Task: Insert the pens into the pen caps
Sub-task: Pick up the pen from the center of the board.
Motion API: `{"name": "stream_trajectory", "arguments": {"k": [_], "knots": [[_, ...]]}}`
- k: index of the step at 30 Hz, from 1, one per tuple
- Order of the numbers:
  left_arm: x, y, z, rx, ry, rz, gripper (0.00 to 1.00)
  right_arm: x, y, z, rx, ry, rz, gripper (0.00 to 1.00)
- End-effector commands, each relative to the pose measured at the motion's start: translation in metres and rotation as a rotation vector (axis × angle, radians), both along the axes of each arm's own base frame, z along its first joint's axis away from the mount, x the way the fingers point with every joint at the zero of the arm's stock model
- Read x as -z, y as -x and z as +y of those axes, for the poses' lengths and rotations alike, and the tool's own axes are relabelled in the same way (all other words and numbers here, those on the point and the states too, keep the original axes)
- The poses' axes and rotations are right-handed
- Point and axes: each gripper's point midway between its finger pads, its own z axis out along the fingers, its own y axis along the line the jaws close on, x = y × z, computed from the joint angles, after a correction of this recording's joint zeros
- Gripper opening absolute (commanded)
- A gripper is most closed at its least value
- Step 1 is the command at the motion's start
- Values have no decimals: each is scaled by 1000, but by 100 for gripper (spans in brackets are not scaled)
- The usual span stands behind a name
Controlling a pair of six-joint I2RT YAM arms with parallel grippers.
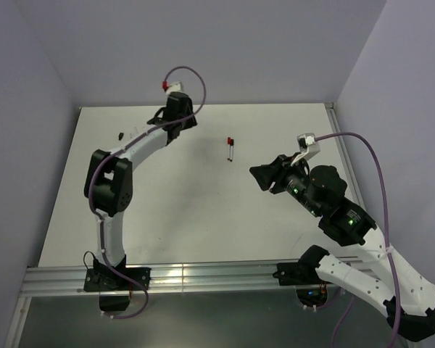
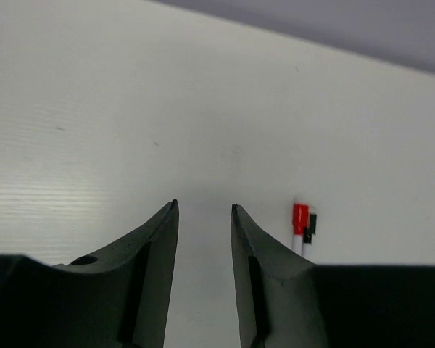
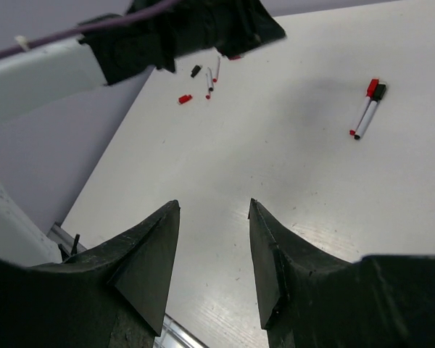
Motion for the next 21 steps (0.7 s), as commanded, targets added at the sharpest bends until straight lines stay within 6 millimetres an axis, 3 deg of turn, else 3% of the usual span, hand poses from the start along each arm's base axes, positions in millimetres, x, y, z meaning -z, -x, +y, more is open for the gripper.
{"name": "stream_trajectory", "arguments": {"k": [1,6,7,11,14,21], "knots": [[-53,-18,83,-221,10,-87,39,-3,-6,6,-11,-9,-26,51],[-42,-19,158,-389,-39,-8,35,6,-14,19,-41,7,-9,51],[-39,-19,181,-453,-58,1,35,7,-15,20,-46,10,-9,51],[-33,-1,228,-601,-74,46,33,12,-22,26,-55,26,-3,51],[-29,5,242,-619,-67,67,33,15,-25,29,-64,28,-6,51],[7,4,266,-672,-108,186,31,24,-27,36,-95,28,14,51]]}}
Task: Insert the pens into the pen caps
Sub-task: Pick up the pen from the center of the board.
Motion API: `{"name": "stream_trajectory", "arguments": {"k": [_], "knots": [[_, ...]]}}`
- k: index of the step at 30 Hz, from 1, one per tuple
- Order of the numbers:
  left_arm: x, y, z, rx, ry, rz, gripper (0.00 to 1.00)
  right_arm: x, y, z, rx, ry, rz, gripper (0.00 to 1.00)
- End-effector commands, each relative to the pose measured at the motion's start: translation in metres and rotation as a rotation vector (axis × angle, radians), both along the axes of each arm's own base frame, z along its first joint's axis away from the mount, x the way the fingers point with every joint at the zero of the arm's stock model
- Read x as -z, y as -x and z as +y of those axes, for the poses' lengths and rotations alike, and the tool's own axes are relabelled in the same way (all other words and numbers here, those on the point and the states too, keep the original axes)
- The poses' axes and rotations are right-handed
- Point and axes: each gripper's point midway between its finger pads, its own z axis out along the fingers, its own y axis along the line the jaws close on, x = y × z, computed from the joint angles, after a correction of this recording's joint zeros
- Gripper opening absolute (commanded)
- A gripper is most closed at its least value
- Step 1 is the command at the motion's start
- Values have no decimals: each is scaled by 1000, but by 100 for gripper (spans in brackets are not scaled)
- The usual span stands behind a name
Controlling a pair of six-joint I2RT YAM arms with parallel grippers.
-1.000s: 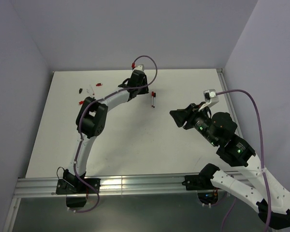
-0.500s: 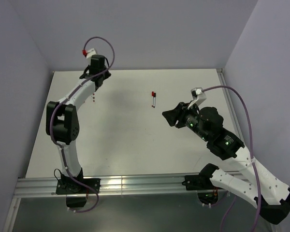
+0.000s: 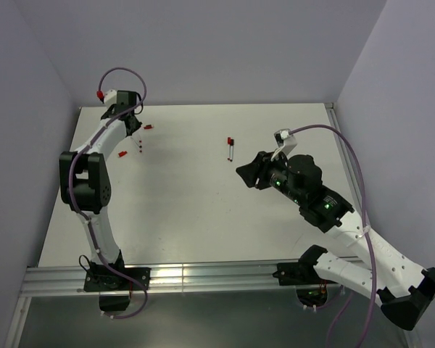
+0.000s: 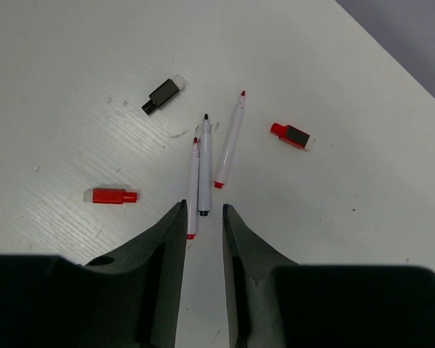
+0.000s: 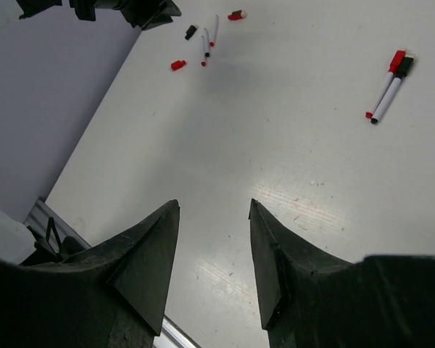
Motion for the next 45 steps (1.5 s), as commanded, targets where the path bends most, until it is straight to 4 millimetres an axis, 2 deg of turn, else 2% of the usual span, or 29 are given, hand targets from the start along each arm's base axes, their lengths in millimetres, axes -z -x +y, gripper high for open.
{"name": "stream_trajectory", "arguments": {"k": [1,4,11,28,45], "knots": [[3,-5,11,-50,-1,14,30,-13,-3,4,-18,-33,-51,51],[13,-10,11,-45,25,21,31,-11,-2,2,-17,-31,-53,52],[20,-38,3,25,23,7,32,-8,1,-1,-21,-15,-50,51],[39,-70,4,76,-39,41,33,-3,-4,-7,-12,24,-47,51],[63,-84,5,94,-47,76,33,5,-7,-10,-14,41,-37,51]]}}
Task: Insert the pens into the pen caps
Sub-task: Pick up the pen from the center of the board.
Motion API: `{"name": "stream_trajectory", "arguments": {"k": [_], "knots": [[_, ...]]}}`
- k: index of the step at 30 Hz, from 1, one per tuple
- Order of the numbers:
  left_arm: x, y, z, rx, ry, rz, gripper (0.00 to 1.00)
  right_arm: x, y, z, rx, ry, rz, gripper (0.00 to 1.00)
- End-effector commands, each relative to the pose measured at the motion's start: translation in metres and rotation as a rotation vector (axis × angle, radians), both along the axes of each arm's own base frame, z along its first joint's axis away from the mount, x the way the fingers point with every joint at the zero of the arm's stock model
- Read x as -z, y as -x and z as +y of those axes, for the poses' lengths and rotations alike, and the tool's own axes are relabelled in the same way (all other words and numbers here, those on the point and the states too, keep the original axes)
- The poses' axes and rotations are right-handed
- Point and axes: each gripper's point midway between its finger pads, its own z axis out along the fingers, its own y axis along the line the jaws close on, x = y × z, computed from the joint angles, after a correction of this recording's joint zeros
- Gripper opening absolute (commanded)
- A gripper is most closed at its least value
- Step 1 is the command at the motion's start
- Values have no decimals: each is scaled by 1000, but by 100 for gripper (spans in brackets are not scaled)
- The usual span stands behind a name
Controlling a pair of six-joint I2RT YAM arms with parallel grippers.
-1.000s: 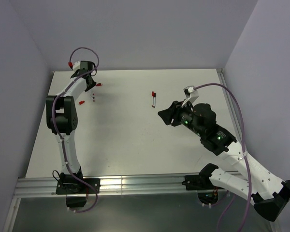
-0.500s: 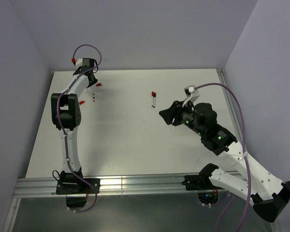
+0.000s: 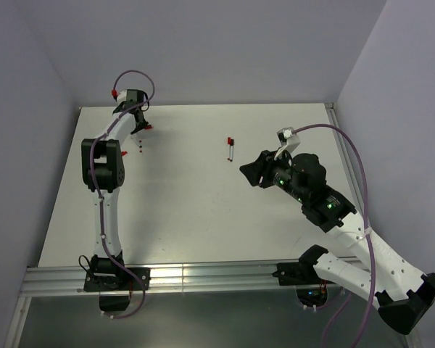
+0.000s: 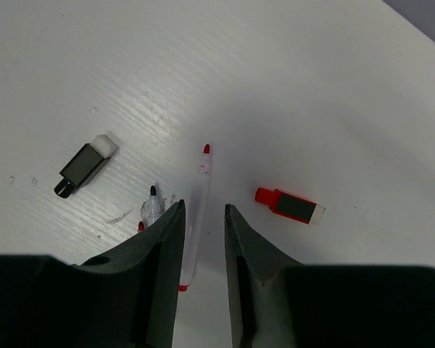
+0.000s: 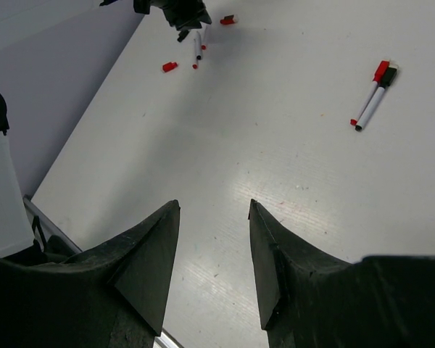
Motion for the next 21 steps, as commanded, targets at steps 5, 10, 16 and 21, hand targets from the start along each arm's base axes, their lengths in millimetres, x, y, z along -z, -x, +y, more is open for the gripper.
{"name": "stream_trajectory", "arguments": {"k": [5,10,16,21], "knots": [[-13,-15,3,23,-5,-34,34,4,-3,0,-5,13,-10,51],[-7,-13,7,11,-3,-23,33,7,-4,-1,-4,16,-2,51],[3,-13,6,23,0,-1,33,7,-4,-1,-4,17,0,51],[8,-13,6,28,0,11,33,8,-3,-1,-7,15,1,50]]}}
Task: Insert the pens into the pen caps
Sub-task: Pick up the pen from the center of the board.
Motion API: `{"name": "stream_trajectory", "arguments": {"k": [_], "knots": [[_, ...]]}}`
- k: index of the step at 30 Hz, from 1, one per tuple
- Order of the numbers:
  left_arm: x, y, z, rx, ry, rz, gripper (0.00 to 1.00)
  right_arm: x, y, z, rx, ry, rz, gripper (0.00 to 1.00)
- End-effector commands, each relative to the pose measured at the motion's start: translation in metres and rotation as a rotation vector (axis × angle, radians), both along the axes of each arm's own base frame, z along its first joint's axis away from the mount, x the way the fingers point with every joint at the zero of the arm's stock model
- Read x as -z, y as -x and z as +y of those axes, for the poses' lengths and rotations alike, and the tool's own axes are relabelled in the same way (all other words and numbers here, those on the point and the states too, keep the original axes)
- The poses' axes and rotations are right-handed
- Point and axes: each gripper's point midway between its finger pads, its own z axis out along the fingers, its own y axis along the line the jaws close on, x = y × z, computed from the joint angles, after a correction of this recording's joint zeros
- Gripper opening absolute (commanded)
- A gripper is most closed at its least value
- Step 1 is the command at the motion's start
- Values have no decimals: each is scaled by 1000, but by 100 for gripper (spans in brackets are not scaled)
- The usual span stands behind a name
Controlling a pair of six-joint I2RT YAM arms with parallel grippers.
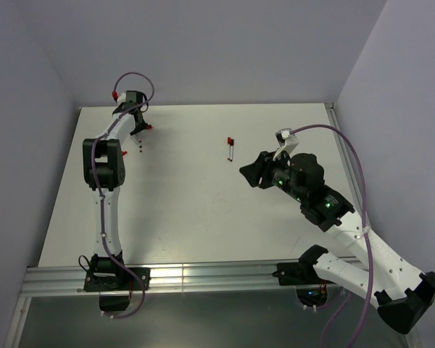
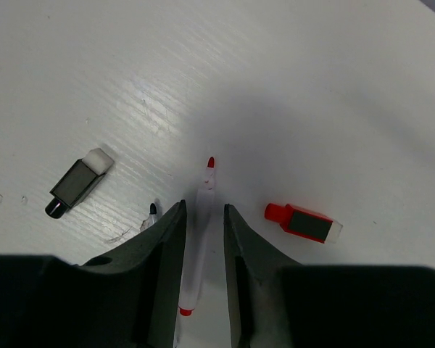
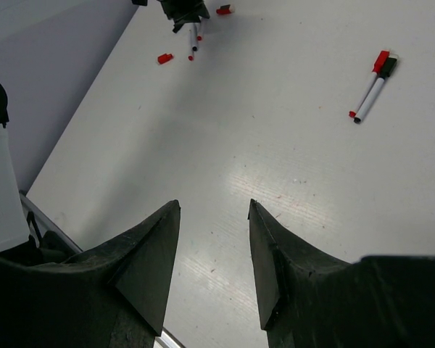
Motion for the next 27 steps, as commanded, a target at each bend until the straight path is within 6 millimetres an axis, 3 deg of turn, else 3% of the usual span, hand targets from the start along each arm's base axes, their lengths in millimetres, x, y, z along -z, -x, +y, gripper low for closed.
{"name": "stream_trajectory", "arguments": {"k": [1,16,20,22,25,27], "knots": [[-8,-6,1,13,1,-14,33,-2,-2,-1,-2,0,-20,50],[2,-1,6,7,-22,39,24,-2,2,1,-20,-12,-15,50],[7,-2,5,21,-15,59,14,3,4,3,-37,-7,0,50],[9,-2,5,23,-15,63,1,4,5,3,-40,-5,1,50],[5,0,4,20,-11,50,0,3,5,1,-36,2,-2,50],[-15,-4,5,11,-1,-12,0,1,5,0,-32,4,-4,50]]}}
